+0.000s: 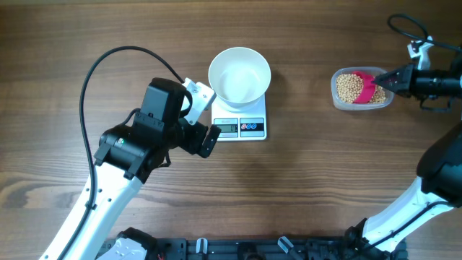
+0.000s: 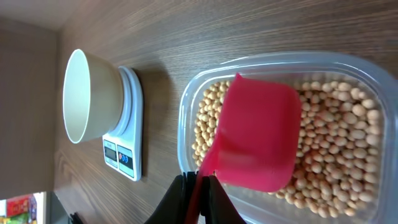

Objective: Scoop item into bowl and weigh 150g on scale
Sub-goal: 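Drag the scoop through the soybeans and lift it filled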

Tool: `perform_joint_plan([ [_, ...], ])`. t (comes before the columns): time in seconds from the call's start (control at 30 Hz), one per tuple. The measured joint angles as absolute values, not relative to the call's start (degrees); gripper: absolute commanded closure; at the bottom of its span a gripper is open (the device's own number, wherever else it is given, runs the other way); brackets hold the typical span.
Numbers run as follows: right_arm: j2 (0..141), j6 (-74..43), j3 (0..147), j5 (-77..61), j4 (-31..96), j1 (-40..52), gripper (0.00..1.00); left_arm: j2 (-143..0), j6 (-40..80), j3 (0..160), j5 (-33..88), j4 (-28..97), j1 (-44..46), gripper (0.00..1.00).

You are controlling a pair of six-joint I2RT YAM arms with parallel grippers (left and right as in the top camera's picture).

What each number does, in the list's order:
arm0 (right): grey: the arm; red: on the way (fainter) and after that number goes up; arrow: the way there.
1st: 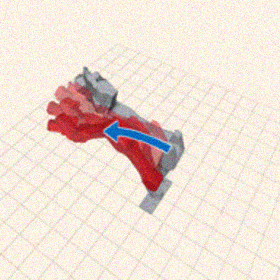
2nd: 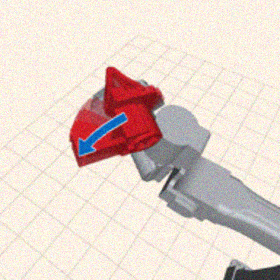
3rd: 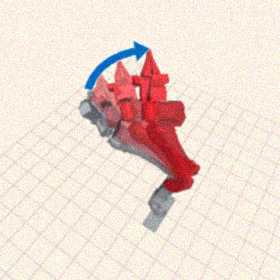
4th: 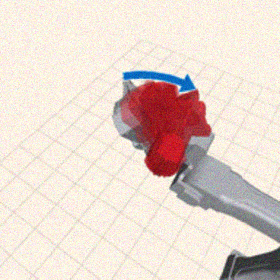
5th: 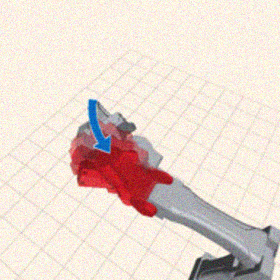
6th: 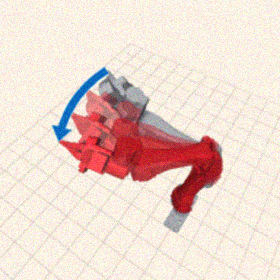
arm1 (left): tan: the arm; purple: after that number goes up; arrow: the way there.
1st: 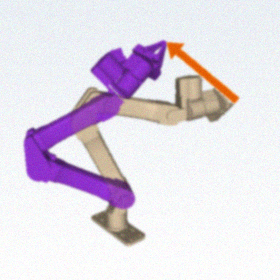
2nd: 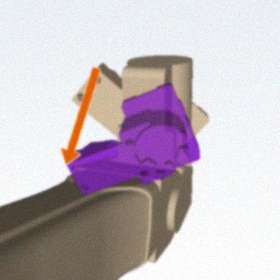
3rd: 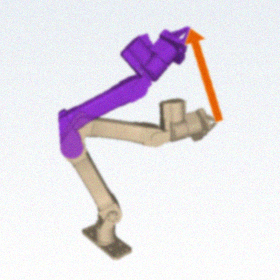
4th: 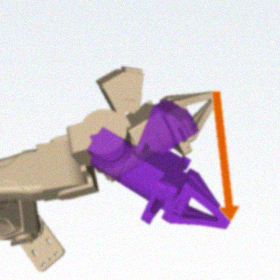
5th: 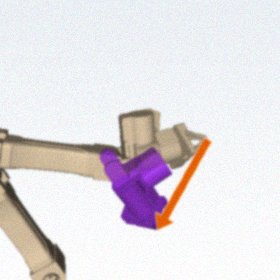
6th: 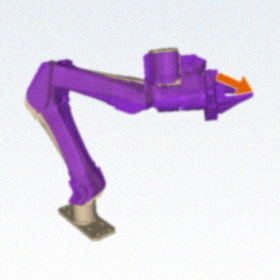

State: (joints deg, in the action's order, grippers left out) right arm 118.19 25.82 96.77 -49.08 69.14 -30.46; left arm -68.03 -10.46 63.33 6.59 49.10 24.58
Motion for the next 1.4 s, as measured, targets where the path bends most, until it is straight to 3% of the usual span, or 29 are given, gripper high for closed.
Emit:
perform_joint_plan([
  [1.1, 119.0, 27.1, 96.3, -62.8, 69.3, -39.6, 0.96, -68.0, -10.5, 63.3, 6.6, 49.1, 24.6, 0.00],
  [1.4, 119.1, 30.8, 96.0, -64.5, 75.0, -40.0, 0.96, -68.0, -10.5, 63.3, 6.6, 49.1, 24.6, 0.00],
])
